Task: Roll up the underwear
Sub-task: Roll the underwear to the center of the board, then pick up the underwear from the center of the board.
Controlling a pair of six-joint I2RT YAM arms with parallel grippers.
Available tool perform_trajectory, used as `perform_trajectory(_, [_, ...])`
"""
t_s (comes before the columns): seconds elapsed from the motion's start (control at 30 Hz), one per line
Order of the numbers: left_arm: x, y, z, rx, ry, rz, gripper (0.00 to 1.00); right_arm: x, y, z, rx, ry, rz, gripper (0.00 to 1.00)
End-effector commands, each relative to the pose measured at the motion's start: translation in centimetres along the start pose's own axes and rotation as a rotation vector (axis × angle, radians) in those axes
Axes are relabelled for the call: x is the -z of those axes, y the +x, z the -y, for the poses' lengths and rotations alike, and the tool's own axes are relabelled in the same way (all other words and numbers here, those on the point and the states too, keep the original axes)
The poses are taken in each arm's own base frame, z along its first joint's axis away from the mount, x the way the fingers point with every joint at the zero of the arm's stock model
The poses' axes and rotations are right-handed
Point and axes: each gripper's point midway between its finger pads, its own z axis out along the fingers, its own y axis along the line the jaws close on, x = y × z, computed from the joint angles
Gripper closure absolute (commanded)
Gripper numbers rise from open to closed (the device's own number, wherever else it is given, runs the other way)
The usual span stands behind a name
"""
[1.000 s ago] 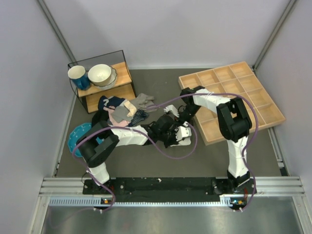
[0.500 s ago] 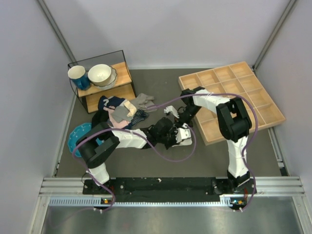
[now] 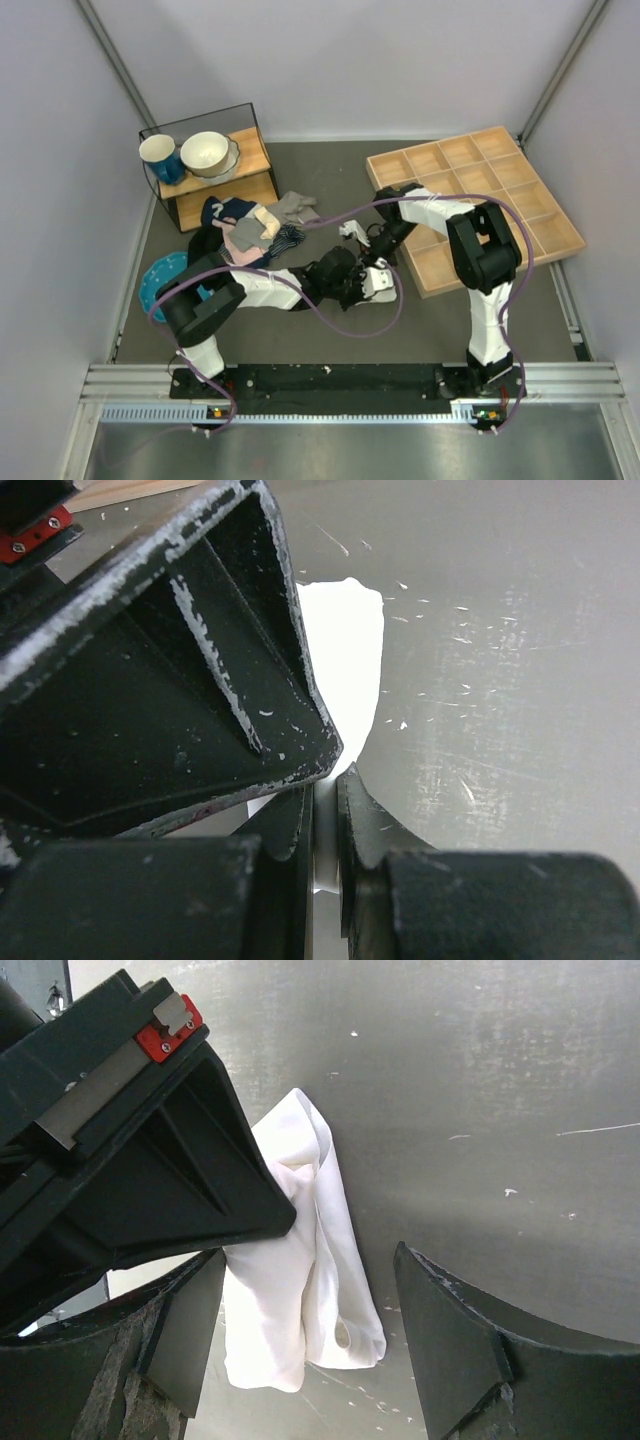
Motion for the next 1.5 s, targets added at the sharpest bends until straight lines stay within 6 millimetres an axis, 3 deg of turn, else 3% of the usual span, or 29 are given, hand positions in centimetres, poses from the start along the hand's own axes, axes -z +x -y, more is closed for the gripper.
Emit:
perform_trajectory(0.0, [1.5,6.6,-3.0,0.184,-0.197,-0.21,1.0,-0.6,1.6,-5.2,-0.041,-0.169,-0.074,0.29])
perform_trajectory(0.2, [1.3,7.2,-2.7,0.163,-0.207,-0.224,1.0,0.8,0.8,-2.6,-0.1,-0.122,-0.021,0.29])
perform_trajectory(0.3, [1.3,7.4,-2.6,0.154,-0.214,-0.229,1.0,1.1,1.4,-1.8,-0.128,-0.104,-0.03,0.28])
perform_trajectory(0.63, [1.1,7.4,-2.4,0.155,-0.221,-0.233,1.0,0.9,2.2,-3.0,-0.12,-0.124,-0.029,0.29])
perform_trajectory(0.8, [0.9,7.0,-2.4,0.169,-0.215,-0.232,1.0,0.5,1.7,-2.5,-0.13,-0.097,-0.02,0.33])
perform_trajectory(0.93, [0.9,6.8,-2.2,0.171,-0.216,-0.233,1.0,0.1,1.9,-2.0,-0.155,-0.078,-0.043,0.48])
perform_trajectory(1.07, [1.2,6.5,-2.3,0.168,-0.226,-0.223,0.98,-0.2,2.3,-1.3,-0.198,-0.055,-0.067,0.77])
perform_trajectory(1.23, [2.3,5.2,-3.0,0.163,-0.267,-0.186,0.79,-0.2,2.3,-1.1,-0.202,-0.05,-0.069,0.96])
perform_trajectory(1.47, [6.2,1.3,-3.7,0.148,-0.33,-0.087,0.48,0.6,1.4,-1.7,-0.167,-0.048,-0.04,1.0])
